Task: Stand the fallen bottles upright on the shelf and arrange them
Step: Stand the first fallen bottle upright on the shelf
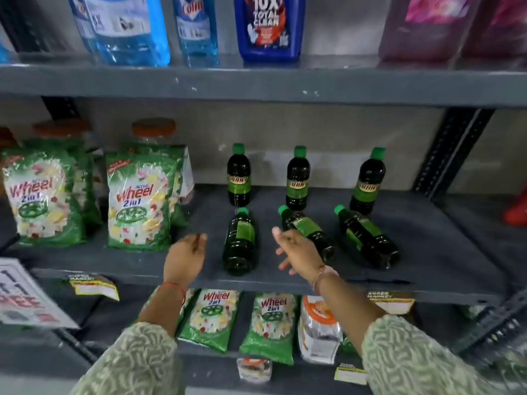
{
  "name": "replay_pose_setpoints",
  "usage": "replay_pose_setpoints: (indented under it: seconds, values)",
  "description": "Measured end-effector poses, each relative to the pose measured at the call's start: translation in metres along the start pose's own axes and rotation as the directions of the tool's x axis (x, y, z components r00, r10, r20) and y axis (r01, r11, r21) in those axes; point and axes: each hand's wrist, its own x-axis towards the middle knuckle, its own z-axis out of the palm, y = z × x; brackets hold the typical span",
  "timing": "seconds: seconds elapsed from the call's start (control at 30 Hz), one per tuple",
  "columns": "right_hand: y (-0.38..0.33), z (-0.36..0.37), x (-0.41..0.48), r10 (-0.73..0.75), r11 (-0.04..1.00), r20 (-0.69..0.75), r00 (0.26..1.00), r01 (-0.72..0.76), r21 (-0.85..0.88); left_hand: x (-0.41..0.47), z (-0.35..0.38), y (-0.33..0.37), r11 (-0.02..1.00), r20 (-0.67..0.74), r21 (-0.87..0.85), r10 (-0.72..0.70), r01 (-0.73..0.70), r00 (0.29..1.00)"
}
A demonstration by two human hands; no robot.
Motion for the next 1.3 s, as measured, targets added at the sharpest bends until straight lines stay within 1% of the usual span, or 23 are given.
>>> replay_pose_setpoints:
  seconds: [0.03,0.07,0.13,0.17,0.23,0.3,0.37,0.47,0.53,0.6,0.67,0.7,0.8,0.87,1.0,1.07,1.13,1.3]
  values:
    - [0.000,0.010,0.008,0.046,0.997,0.046,0.998,-0.043,-0.062,0.005,0.006,-0.011,0.999,0.075,0.054,-0.013,0.009,0.997]
    - [-0.001,0.020,0.018,0.072,0.992,0.068,0.995,-0.065,-0.105,0.009,0.011,-0.018,0.995,0.118,0.102,-0.005,-0.007,0.993]
    - [-0.007,0.039,0.032,0.148,0.983,0.124,0.981,-0.131,-0.129,0.013,0.023,-0.037,0.978,0.229,0.204,0.001,-0.049,0.973]
    - [-0.012,0.049,0.039,0.184,0.978,0.131,0.974,-0.168,-0.127,0.015,0.031,-0.048,0.968,0.250,0.236,0.027,-0.088,0.968]
    - [-0.017,0.066,0.056,0.236,0.969,0.113,0.965,-0.225,-0.104,0.016,0.039,-0.057,0.925,0.241,0.335,0.102,-0.181,0.965]
    - [-0.018,0.079,0.073,0.280,0.955,0.064,0.958,-0.271,-0.121,0.015,0.043,-0.061,0.897,0.232,0.385,0.133,-0.216,0.964]
    - [-0.018,0.088,0.082,0.296,0.945,0.050,0.954,-0.285,-0.159,0.016,0.046,-0.063,0.891,0.229,0.396,0.140,-0.224,0.963]
    - [-0.013,0.087,0.090,0.239,0.963,-0.007,0.971,-0.238,-0.129,0.017,0.047,-0.066,0.886,0.216,0.401,0.154,-0.232,0.964]
    - [-0.011,0.083,0.088,0.112,0.986,-0.137,0.984,-0.127,-0.104,0.017,0.048,-0.067,0.889,0.207,0.397,0.154,-0.227,0.966]
    - [-0.009,0.078,0.087,-0.061,0.982,-0.311,0.949,0.001,-0.191,0.017,0.049,-0.066,0.890,0.205,0.393,0.158,-0.229,0.966]
    - [-0.003,0.074,0.089,-0.215,0.953,-0.402,0.890,0.101,-0.284,0.016,0.049,-0.067,0.887,0.198,0.399,0.163,-0.232,0.967]
    - [-0.001,0.071,0.090,-0.253,0.947,-0.423,0.870,0.133,-0.292,0.016,0.049,-0.067,0.885,0.193,0.402,0.169,-0.234,0.967]
    - [0.012,0.068,0.088,-0.284,0.948,-0.430,0.857,0.183,-0.262,0.015,0.049,-0.065,0.885,0.193,0.407,0.157,-0.225,0.969]
    - [0.018,0.068,0.086,-0.288,0.950,-0.416,0.863,0.202,-0.239,0.014,0.048,-0.063,0.884,0.204,0.410,0.148,-0.222,0.968]
    - [0.028,0.071,0.082,-0.235,0.970,-0.362,0.902,0.190,-0.154,0.017,0.046,-0.058,0.898,0.242,0.395,0.103,-0.195,0.965]
    - [0.031,0.073,0.082,-0.225,0.969,-0.355,0.908,0.171,-0.176,0.020,0.048,-0.053,0.887,0.285,0.424,0.060,-0.182,0.957]
    - [0.033,0.074,0.084,-0.207,0.973,-0.365,0.908,0.153,-0.172,0.019,0.052,-0.050,0.879,0.274,0.443,0.052,-0.174,0.960]
    - [0.038,0.066,0.076,-0.137,0.986,-0.224,0.965,0.154,0.059,0.015,0.056,-0.051,0.878,0.237,0.451,0.053,-0.158,0.970]
